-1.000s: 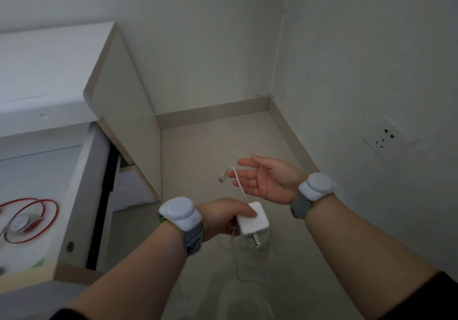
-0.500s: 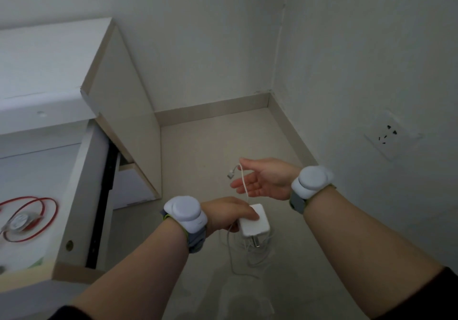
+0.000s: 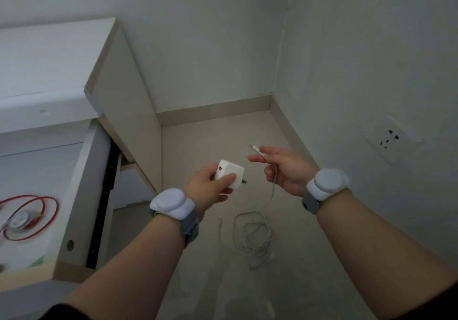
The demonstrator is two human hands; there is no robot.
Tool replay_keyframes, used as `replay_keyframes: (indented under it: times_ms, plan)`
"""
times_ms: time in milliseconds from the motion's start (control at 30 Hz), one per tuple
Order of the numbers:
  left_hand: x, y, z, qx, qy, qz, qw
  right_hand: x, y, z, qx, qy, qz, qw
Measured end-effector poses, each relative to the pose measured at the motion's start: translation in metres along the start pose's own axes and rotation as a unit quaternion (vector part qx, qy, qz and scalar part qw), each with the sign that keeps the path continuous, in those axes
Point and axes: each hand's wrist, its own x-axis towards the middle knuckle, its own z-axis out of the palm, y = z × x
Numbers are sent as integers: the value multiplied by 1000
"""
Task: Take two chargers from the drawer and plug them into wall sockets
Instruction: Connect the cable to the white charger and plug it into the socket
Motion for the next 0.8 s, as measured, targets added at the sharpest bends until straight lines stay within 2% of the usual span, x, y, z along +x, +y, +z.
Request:
replay_keyframes:
  times_ms: [100,200,300,400,600,800]
  plan:
    - [4,3,-1,-102,44,-32,993,0,1,-2,-14,-9,-4,1000]
    - [7,7,-2,-233,96,-92,963,0,3,0,-42,2,-19,999]
    - [6,11,-3,-304,119,-142,934,-3,6,7,-88,-19,-40,995]
    - [5,14,-4,-364,132,-148,910,-7,8,17,-134,-51,-60,988]
    - [1,21,-5,-444,118,-153,875,-8,13,30,-210,-91,-78,970]
    - [0,21,-4,-412,88,-199,885,-7,18,36,-234,-84,-104,963]
